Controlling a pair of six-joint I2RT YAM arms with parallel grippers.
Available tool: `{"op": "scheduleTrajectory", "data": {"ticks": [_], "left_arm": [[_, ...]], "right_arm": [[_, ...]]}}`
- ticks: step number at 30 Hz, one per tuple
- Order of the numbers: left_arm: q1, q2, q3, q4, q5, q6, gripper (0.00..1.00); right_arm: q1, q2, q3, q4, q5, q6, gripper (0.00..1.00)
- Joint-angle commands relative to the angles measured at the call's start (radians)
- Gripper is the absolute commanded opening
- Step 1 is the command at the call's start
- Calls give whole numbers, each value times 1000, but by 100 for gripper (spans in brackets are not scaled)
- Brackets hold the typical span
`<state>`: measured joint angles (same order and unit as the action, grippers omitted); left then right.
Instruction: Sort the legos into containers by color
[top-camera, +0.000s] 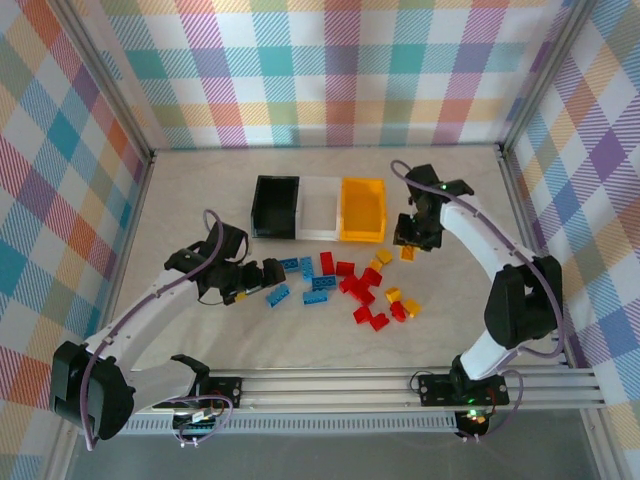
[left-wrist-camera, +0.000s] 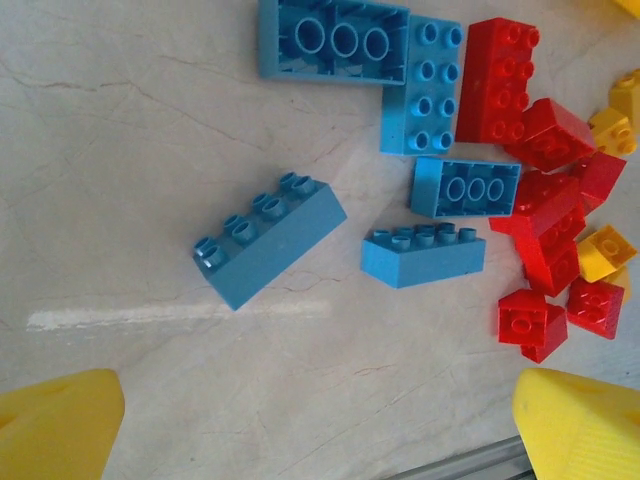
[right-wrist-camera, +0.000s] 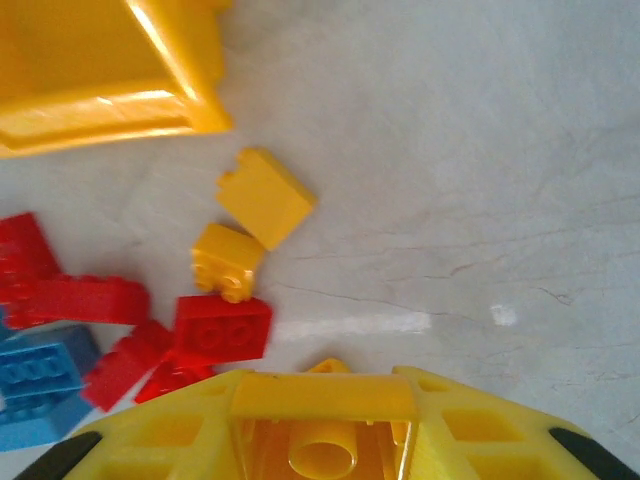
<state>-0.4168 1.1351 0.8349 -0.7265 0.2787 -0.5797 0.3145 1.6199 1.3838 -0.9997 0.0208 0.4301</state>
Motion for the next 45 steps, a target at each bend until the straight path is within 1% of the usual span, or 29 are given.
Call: {"op": "scheduleTrajectory", "data": {"ticks": [1, 4, 9, 13, 20, 23, 27, 31, 32, 33, 34, 35, 37, 41, 43, 45], "left_arm": [[-8, -31, 33, 3, -4, 9, 100], [-8, -45, 35, -4, -3, 17, 100], [2, -54, 46, -27, 7, 29, 100], [15, -46, 65, -52, -5, 49, 100], [31, -24, 84, -73, -9, 44, 100], [33, -11, 95, -88, -16, 43, 100], [38, -6, 96, -89, -19, 38, 100], [39, 19, 100, -98, -11, 44, 100], [41, 26, 101, -99, -9, 46, 100], [41, 32, 104, -103, -8, 51, 100], [41, 36, 107, -104, -8, 56, 100], [41, 42, 109, -105, -9, 58, 100], [42, 47, 110, -105, -8, 64, 100], [43, 50, 107, -94, 0, 64, 100], [44, 51, 106, -84, 6, 64, 100], [43, 55, 105, -75, 10, 68, 100]], "right_arm": [[0, -4, 106, -80, -52, -18, 37], [3, 50, 222, -120, -67, -29, 37], [4, 210, 462, -182, -90, -58, 37], [5, 372, 646, -203, -116, -71, 37], [5, 724, 1063, -315, -141, -105, 37], [5, 855, 1212, -353, -163, -102, 37], [4, 928, 1226, -318, -185, -98, 37], [8, 962, 1218, -288, -209, -91, 39], [11, 965, 1212, -279, -209, -94, 41], [15, 963, 1206, -272, -208, -96, 46], [17, 961, 1201, -267, -204, -97, 53], [20, 960, 1198, -263, -200, -97, 59], [19, 955, 1197, -259, -201, -93, 61], [25, 898, 1196, -248, -202, -88, 63], [33, 836, 1188, -250, -193, -89, 63], [38, 749, 1139, -259, -164, -93, 64]]}}
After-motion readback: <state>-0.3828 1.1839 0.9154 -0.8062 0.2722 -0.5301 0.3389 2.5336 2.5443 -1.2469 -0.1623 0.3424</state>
